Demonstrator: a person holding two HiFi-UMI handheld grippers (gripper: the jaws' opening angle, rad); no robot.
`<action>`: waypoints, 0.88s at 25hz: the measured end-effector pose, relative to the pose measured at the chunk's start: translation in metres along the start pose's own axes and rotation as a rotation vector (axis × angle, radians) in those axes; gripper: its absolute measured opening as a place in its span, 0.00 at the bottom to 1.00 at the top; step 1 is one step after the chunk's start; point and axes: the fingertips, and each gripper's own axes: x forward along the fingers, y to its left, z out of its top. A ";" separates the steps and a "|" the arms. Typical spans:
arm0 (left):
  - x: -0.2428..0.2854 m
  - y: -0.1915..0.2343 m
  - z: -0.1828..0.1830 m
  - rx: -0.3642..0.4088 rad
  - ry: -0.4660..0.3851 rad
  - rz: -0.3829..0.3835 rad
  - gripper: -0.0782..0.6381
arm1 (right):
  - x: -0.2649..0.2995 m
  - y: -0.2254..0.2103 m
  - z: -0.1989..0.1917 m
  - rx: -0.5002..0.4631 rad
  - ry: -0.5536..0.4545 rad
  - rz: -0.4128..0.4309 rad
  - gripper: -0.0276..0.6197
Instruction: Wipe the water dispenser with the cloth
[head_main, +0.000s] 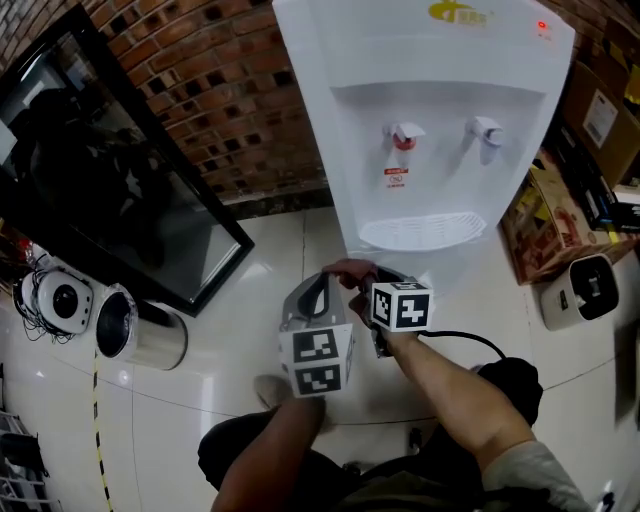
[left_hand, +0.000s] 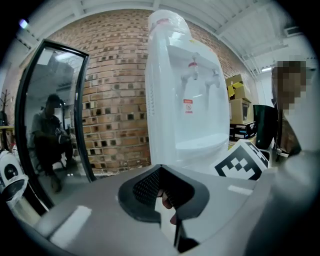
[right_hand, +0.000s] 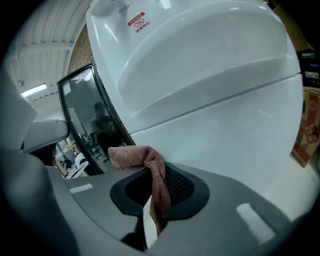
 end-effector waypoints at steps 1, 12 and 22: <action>0.002 -0.007 0.002 0.005 -0.005 -0.011 0.11 | -0.003 -0.003 0.002 0.002 -0.004 -0.001 0.14; 0.014 -0.070 0.009 -0.004 -0.016 -0.086 0.11 | -0.054 -0.081 0.025 0.048 -0.063 -0.131 0.14; 0.016 -0.124 0.007 -0.042 -0.017 -0.124 0.11 | -0.109 -0.179 0.037 0.100 -0.096 -0.291 0.14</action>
